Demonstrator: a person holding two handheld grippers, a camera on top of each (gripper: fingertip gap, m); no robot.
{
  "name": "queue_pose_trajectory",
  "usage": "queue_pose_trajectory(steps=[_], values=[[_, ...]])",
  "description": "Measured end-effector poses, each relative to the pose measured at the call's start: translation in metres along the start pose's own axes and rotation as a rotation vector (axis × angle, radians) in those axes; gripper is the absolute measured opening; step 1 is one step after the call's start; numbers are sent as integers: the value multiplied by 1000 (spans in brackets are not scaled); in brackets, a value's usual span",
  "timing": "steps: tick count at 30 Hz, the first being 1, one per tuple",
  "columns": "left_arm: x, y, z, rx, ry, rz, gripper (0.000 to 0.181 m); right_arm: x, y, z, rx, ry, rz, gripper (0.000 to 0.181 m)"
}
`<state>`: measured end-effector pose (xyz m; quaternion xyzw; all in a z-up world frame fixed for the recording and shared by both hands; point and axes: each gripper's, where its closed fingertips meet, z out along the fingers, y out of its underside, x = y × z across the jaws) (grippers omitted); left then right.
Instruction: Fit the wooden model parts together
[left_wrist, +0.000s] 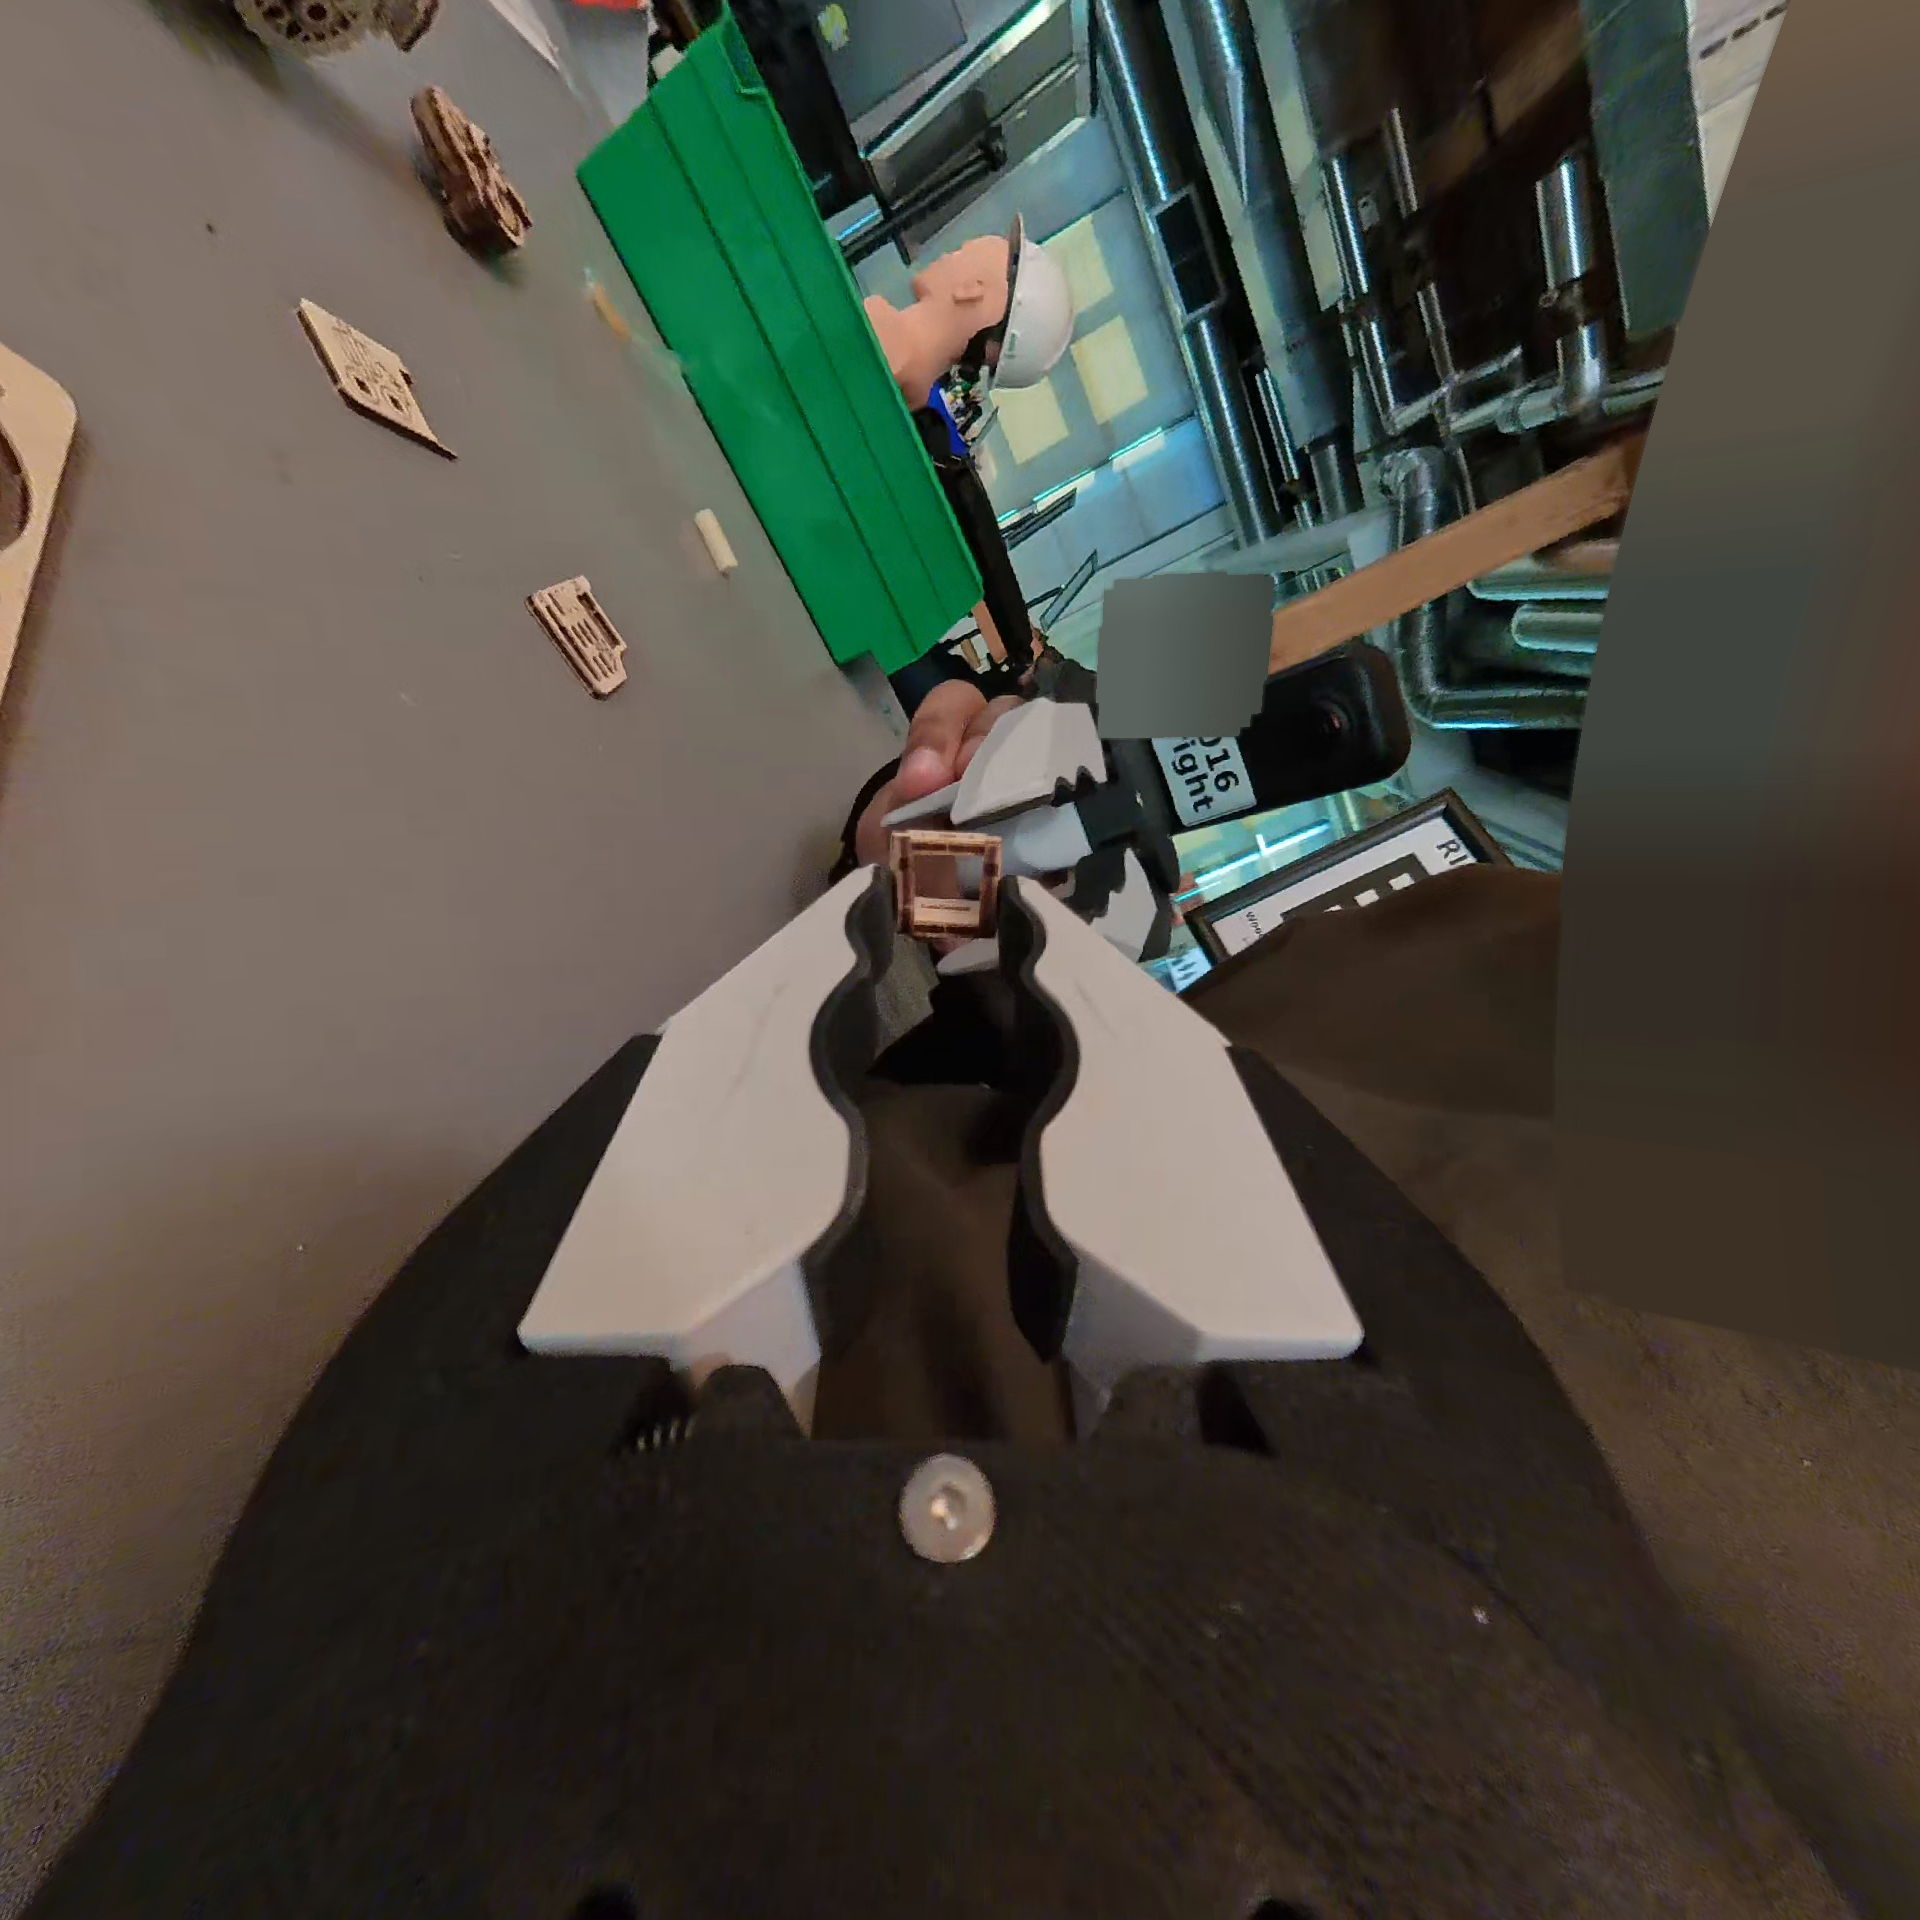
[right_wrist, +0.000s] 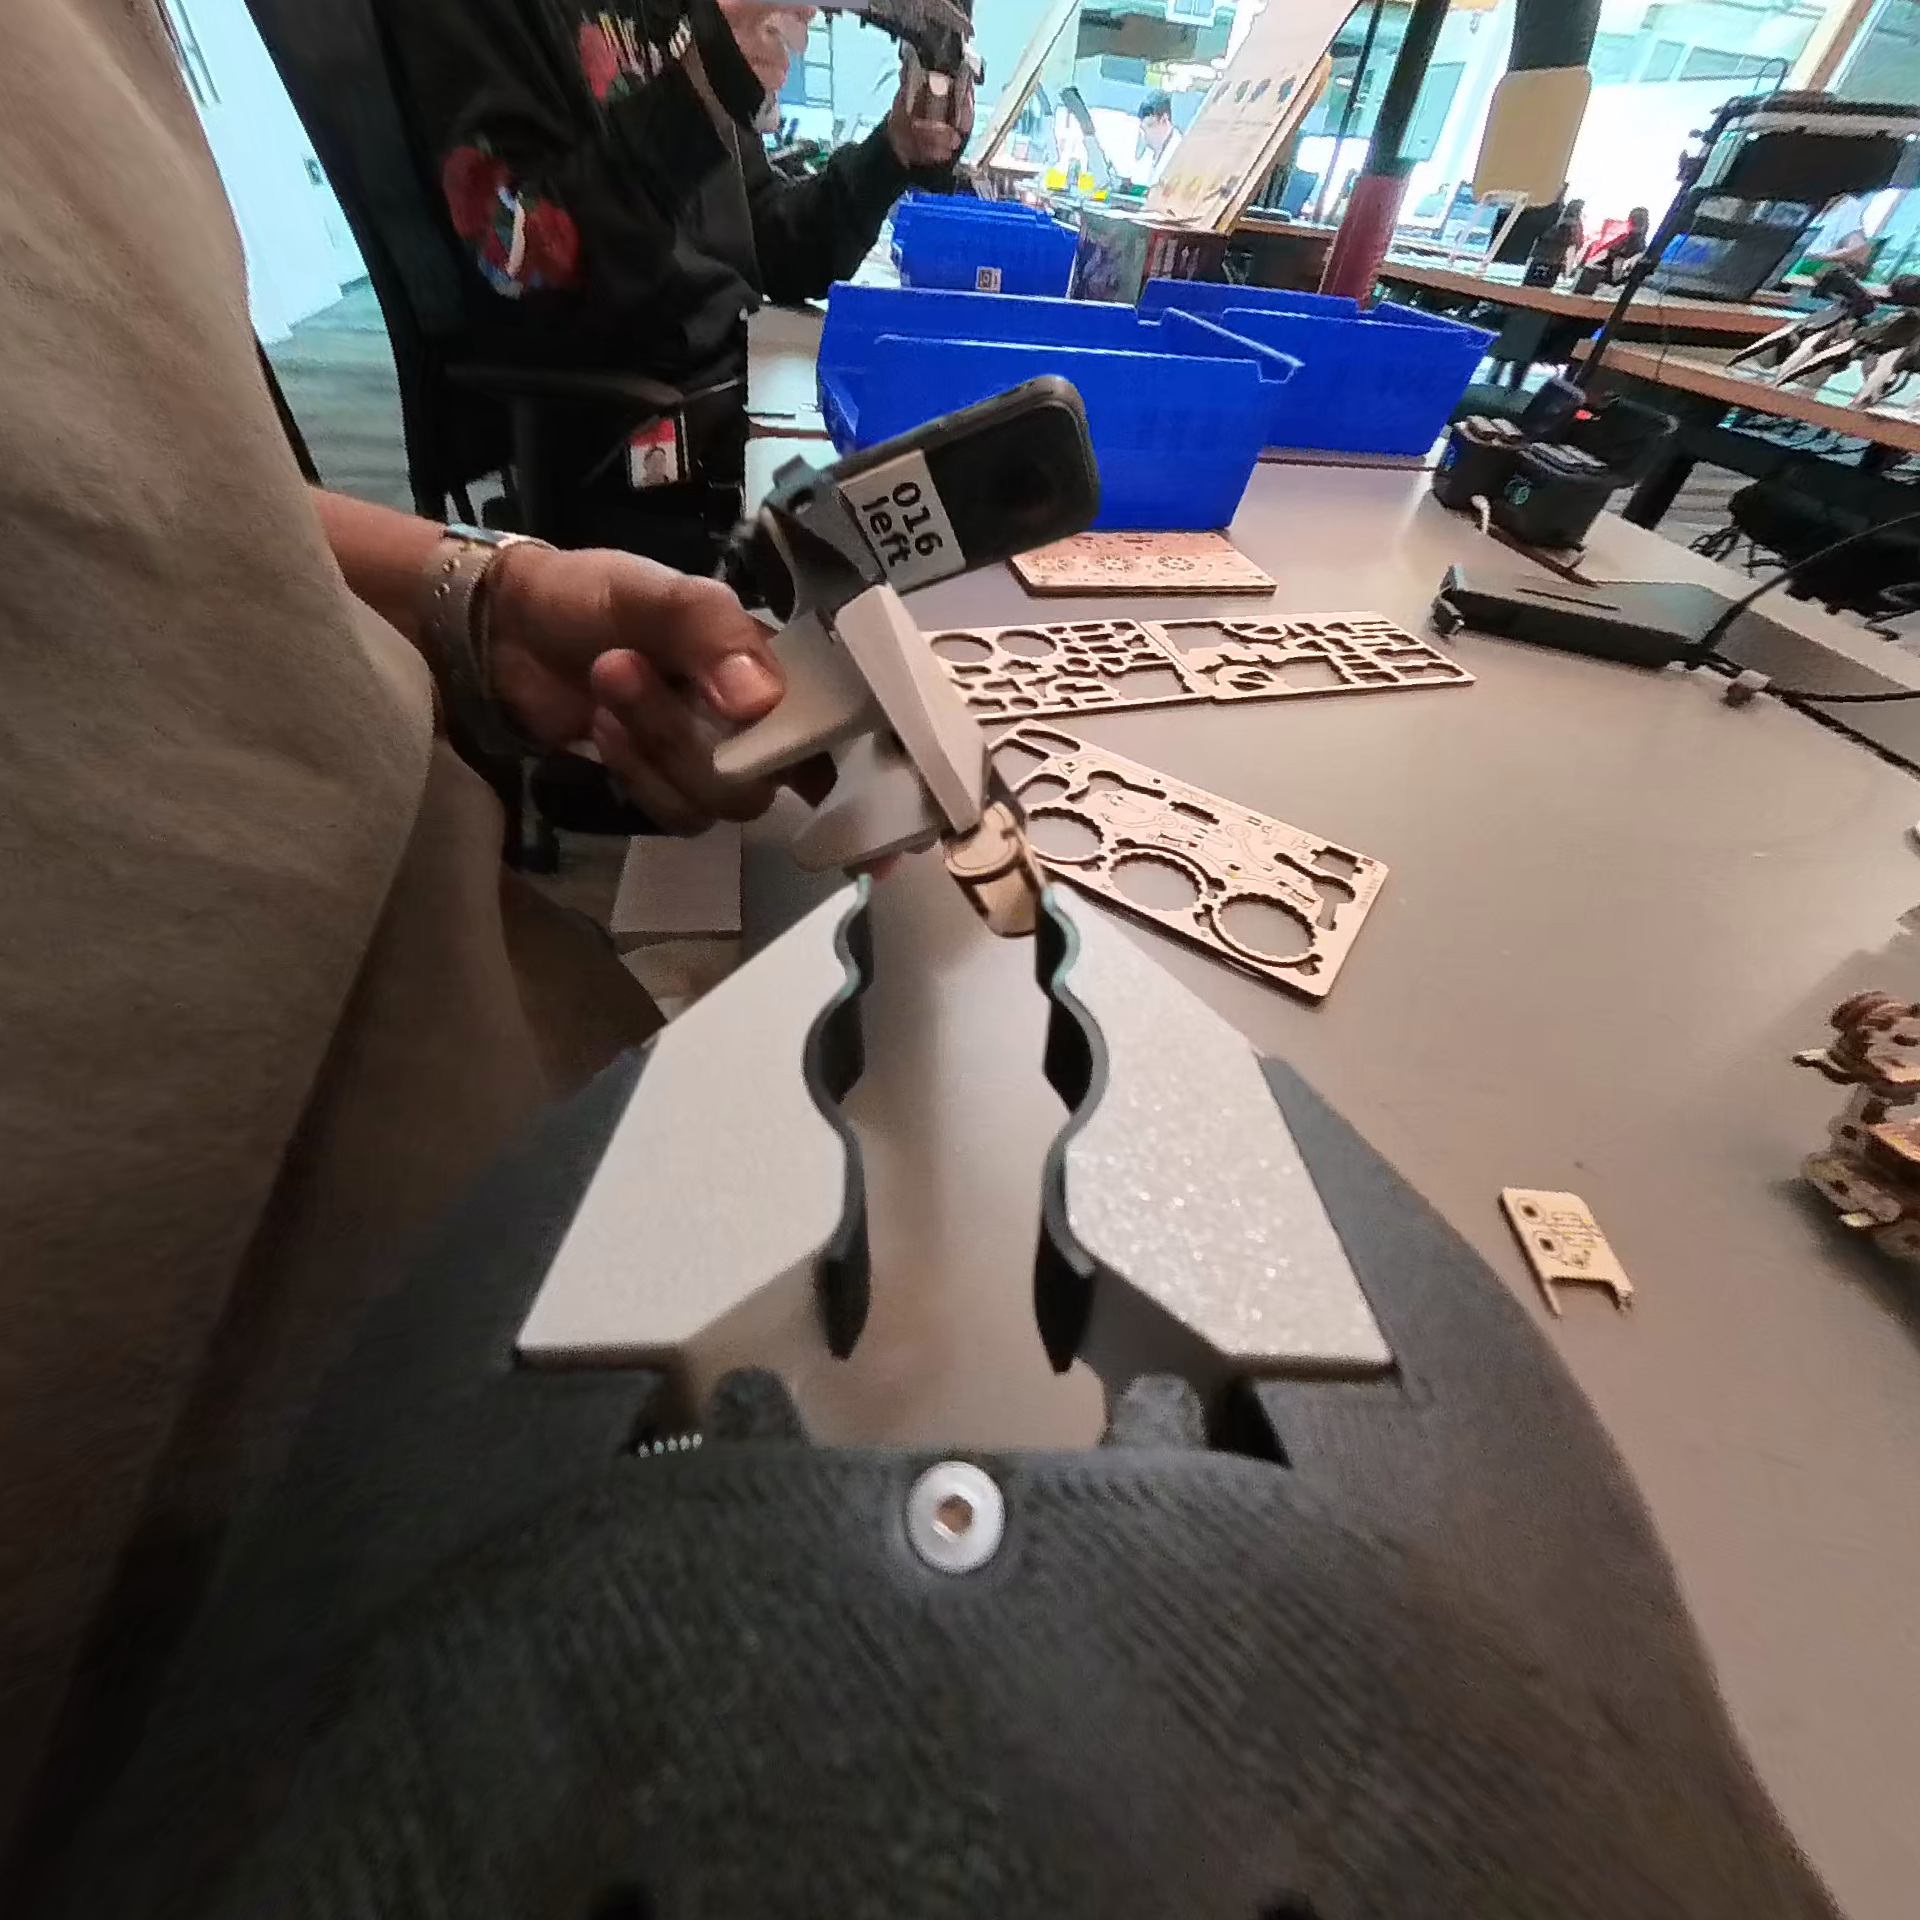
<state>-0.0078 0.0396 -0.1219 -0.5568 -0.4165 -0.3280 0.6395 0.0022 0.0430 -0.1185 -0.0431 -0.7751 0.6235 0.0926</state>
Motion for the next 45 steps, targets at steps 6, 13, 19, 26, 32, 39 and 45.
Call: queue_pose_trajectory(steps=[6, 13, 19, 26, 32, 39, 45], values=[[3, 6, 2, -27, 38, -39, 19, -2, 1, 1, -2, 27, -76, 30], [7, 13, 7, -56, 57, -42, 19, -3, 2, 2, 3, 89, -194, 19], [8, 14, 7, -63, 62, -40, 19, -5, 2, 1, 1, 99, -223, 15], [7, 15, 8, -63, 62, -51, 19, -6, 4, 1, -20, 71, -214, 14], [10, 9, 6, -34, 70, -22, 19, -1, -2, 1, 16, 115, -162, 24], [15, 2, -1, -27, -32, 261, 19, 13, -13, -8, 152, -39, 412, 32], [28, 10, 5, -57, -59, 511, 19, -2, -15, -6, 154, -211, 604, 38]])
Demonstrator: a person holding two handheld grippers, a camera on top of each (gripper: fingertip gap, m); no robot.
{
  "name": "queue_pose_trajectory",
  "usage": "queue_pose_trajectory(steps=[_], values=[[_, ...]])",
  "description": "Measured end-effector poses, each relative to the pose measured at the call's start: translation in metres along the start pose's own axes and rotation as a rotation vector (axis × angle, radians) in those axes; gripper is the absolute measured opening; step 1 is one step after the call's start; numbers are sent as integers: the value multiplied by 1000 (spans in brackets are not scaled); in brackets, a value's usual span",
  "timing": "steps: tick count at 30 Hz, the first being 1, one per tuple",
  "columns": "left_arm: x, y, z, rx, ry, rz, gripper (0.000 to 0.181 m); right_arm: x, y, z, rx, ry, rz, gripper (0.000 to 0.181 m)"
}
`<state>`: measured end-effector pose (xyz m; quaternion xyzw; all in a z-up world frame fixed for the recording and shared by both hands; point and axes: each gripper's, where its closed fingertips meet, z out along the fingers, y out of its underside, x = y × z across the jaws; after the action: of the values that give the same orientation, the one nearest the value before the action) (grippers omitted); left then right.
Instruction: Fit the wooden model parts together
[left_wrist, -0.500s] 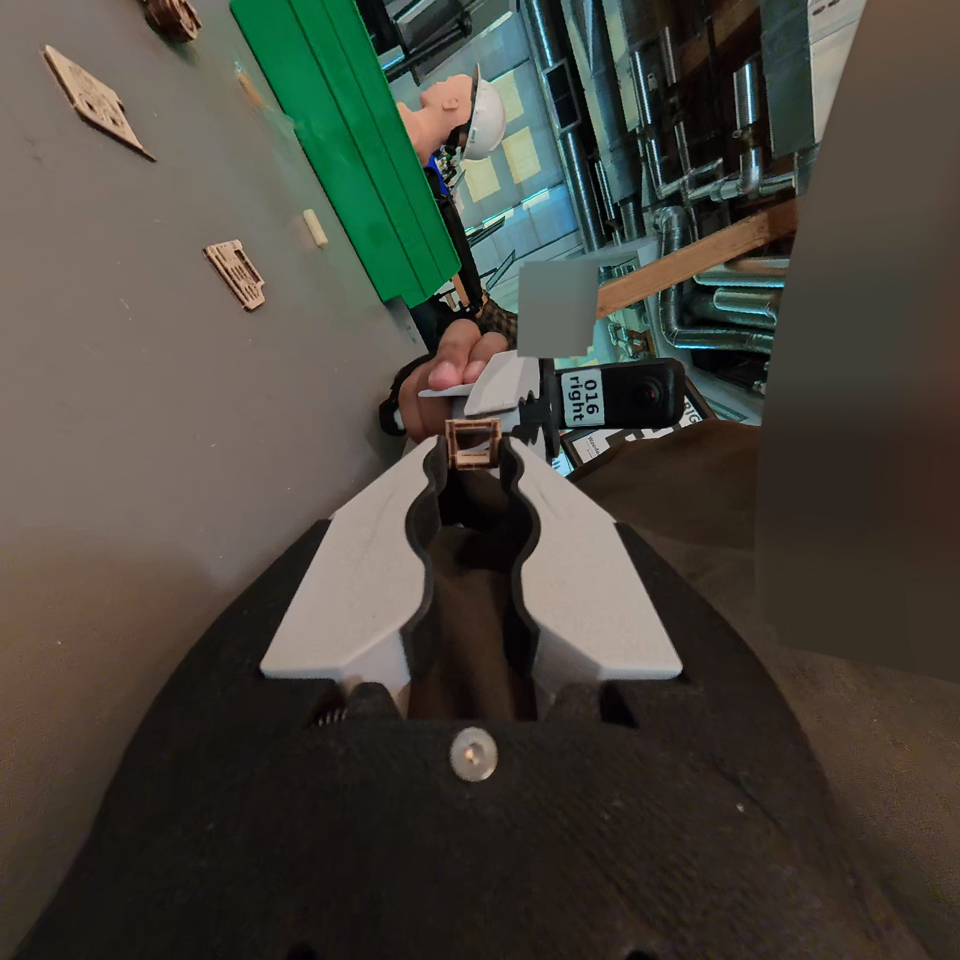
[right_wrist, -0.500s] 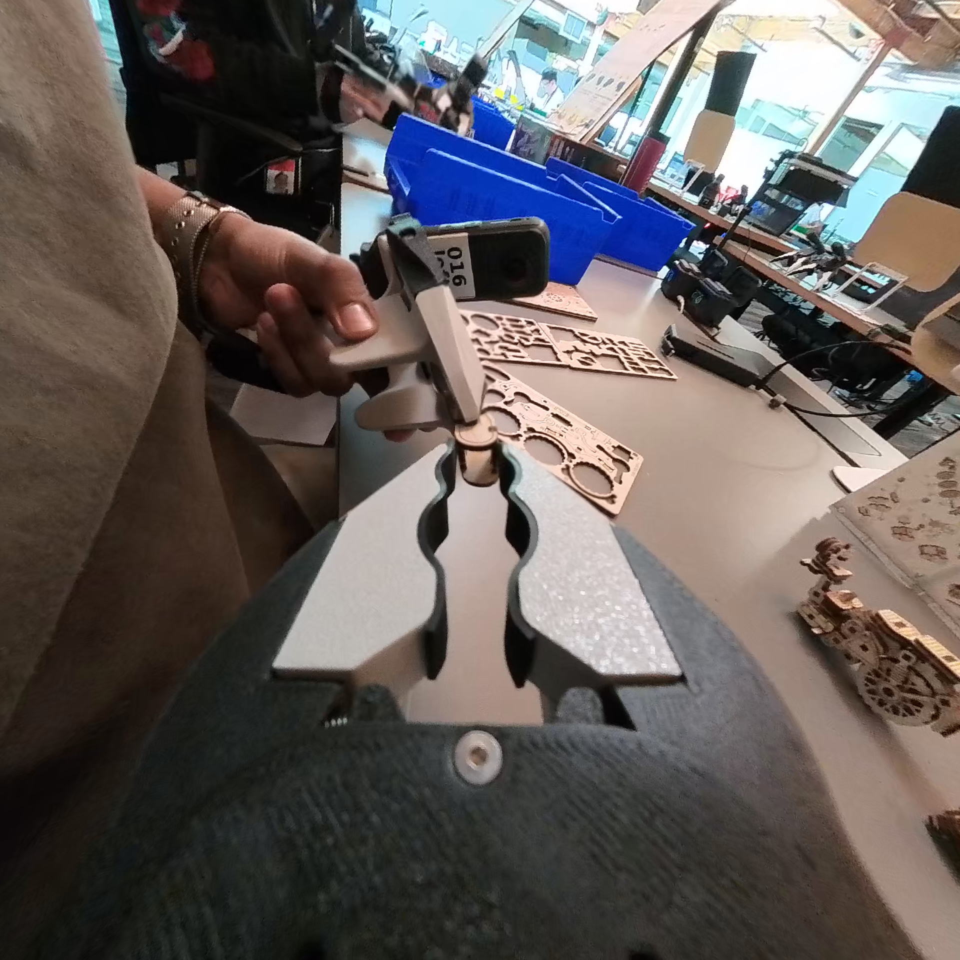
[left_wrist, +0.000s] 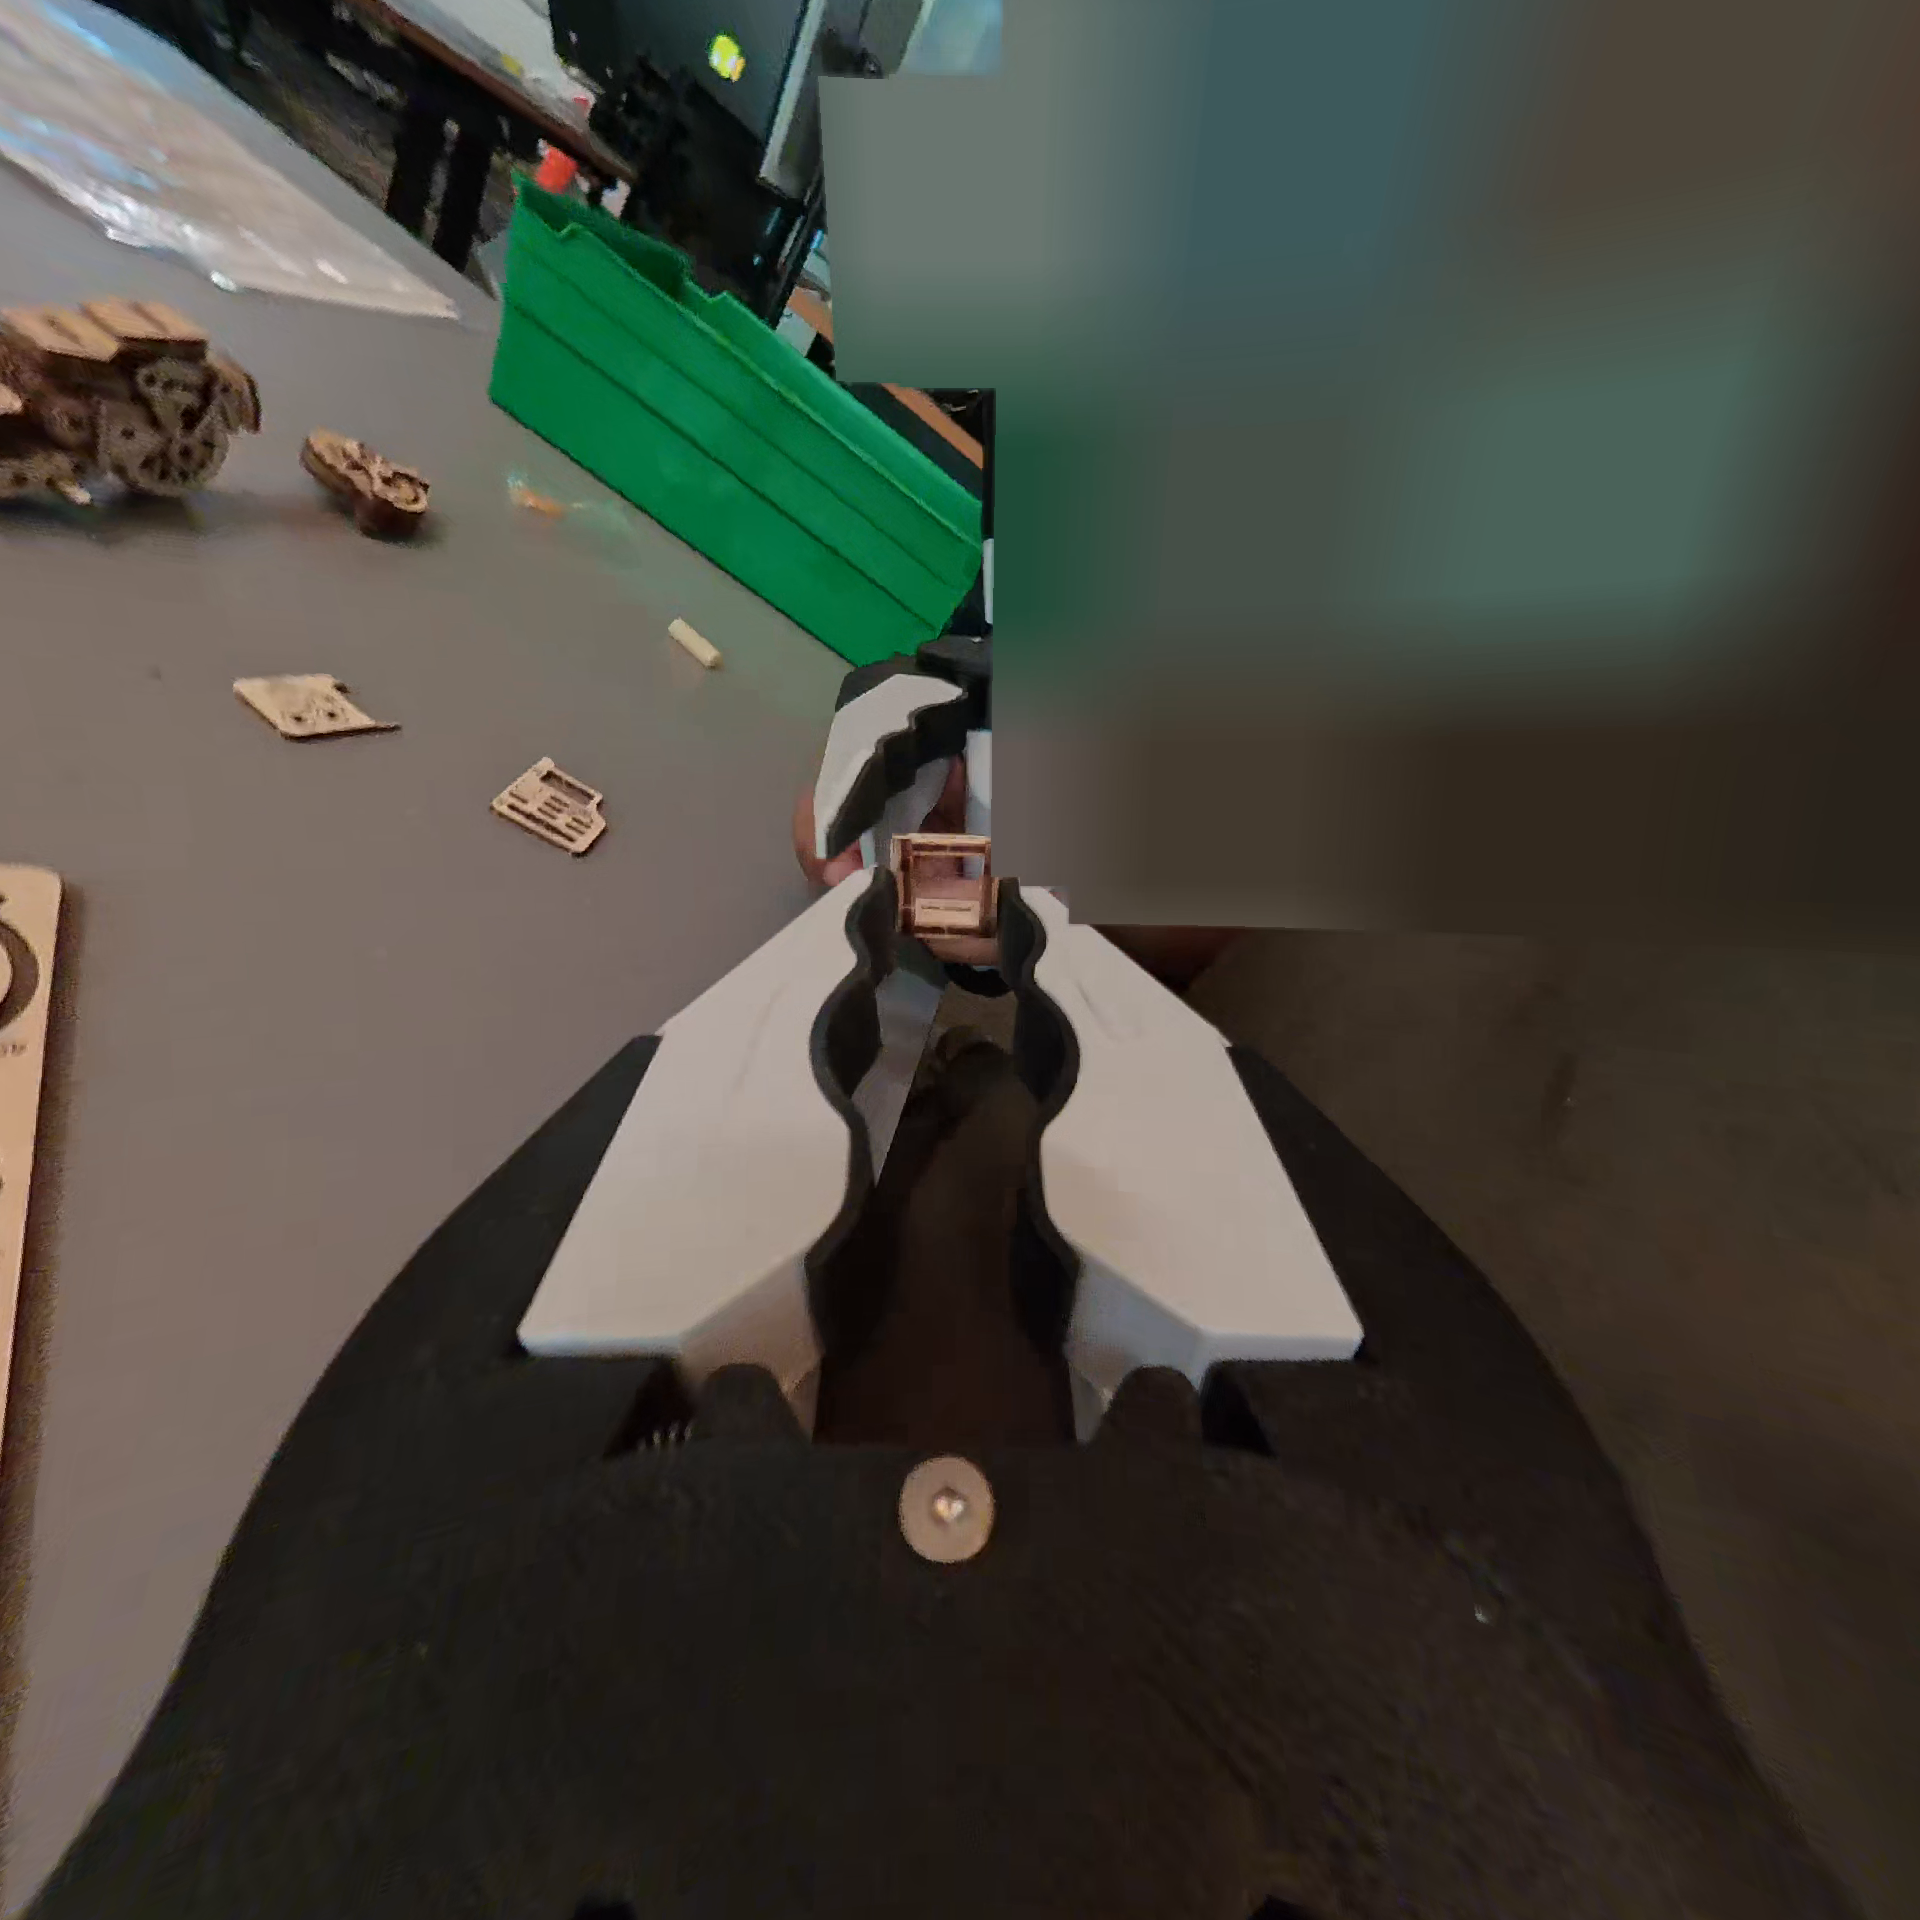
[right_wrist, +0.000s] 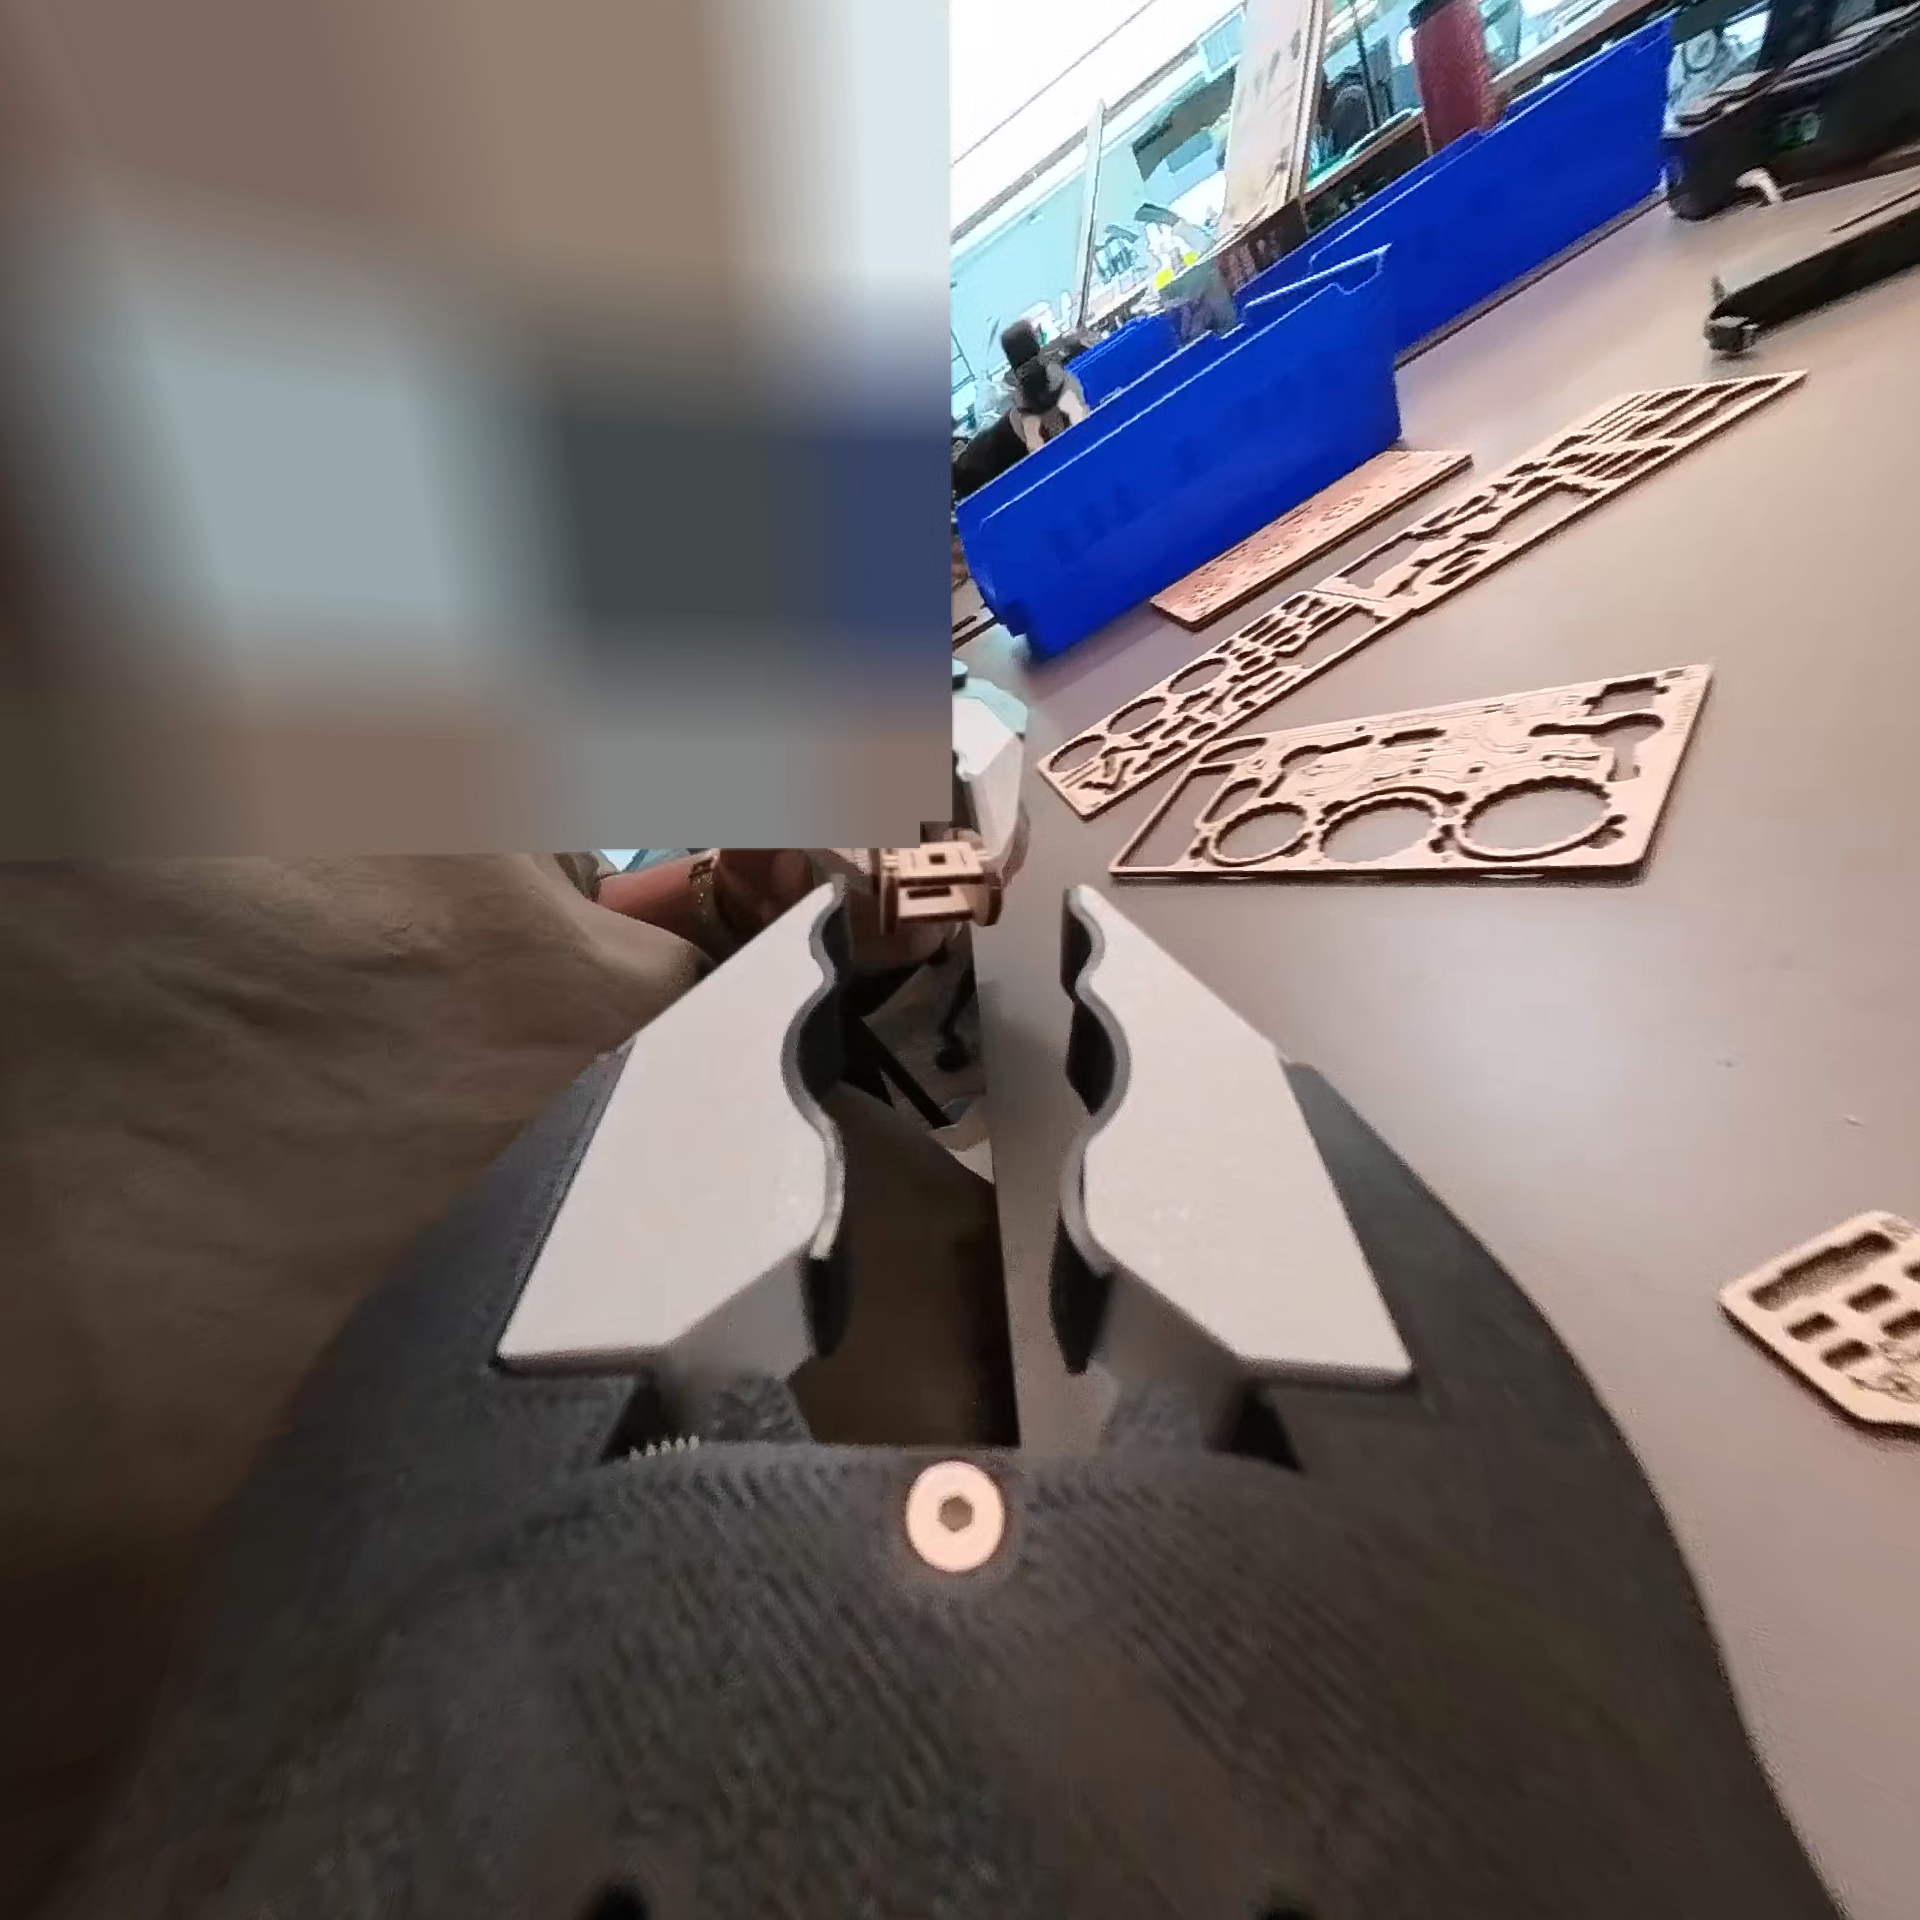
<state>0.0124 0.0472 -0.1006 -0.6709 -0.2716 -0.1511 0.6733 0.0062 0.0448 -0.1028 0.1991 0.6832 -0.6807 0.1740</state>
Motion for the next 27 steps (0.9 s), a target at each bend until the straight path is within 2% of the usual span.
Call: queue_pose_trajectory(steps=[8, 27], values=[[7, 0, 2, 0, 41, 7, 19, -9, 1, 1, -3, -25, -53, 21], [7, 2, 4, -10, 28, 16, 19, -8, 1, 0, -28, -37, -110, 21]])
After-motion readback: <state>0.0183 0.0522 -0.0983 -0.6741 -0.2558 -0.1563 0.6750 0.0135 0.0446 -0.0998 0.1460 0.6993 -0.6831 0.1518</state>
